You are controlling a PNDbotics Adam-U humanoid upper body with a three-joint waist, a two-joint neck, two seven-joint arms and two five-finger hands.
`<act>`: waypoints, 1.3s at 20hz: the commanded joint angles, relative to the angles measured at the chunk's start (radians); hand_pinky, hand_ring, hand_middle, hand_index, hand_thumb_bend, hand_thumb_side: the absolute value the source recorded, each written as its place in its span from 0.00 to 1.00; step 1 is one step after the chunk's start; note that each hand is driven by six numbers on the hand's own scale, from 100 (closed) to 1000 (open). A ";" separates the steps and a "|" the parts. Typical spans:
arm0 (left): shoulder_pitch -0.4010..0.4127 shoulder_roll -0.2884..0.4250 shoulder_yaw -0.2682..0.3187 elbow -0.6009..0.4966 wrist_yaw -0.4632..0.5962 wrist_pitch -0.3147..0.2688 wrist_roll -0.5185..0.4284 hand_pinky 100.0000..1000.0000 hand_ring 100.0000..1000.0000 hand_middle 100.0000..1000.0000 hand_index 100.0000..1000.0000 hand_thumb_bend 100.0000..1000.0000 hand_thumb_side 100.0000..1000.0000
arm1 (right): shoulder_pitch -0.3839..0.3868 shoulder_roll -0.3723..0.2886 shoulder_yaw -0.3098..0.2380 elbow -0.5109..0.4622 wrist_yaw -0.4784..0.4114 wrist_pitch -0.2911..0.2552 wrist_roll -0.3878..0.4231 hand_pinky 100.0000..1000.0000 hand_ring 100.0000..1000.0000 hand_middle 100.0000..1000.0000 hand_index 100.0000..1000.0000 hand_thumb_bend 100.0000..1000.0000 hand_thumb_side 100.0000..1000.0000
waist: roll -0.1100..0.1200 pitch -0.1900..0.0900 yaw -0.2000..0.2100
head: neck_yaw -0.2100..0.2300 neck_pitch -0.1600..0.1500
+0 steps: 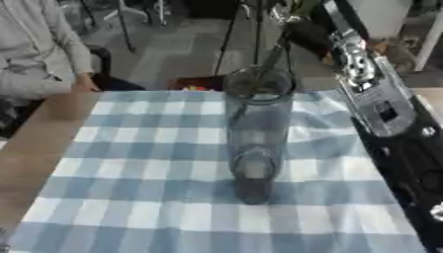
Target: Arrange flowers into the vase.
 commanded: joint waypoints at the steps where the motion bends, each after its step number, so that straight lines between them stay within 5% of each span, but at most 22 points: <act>1: -0.006 0.009 0.006 -0.014 -0.002 0.001 0.001 0.48 0.68 0.80 0.86 0.09 1.00 | -0.027 -0.028 -0.006 -0.015 0.023 0.009 0.031 0.67 0.48 0.07 0.18 0.12 0.47 | 0.000 -0.026 0.000 | 0.001 -0.006; 18: -0.008 0.008 0.007 -0.014 -0.002 0.005 0.002 0.48 0.68 0.80 0.86 0.09 1.00 | -0.024 -0.043 0.014 -0.110 -0.037 0.073 0.089 0.67 0.48 0.07 0.18 0.09 0.47 | 0.000 -0.026 -0.006 | 0.004 -0.012; 26: -0.010 0.008 0.007 -0.014 -0.001 0.004 0.002 0.48 0.68 0.80 0.86 0.09 1.00 | -0.015 -0.054 0.027 -0.129 -0.016 0.051 0.081 0.65 0.47 0.08 0.18 0.09 0.48 | -0.001 -0.026 -0.007 | 0.005 -0.013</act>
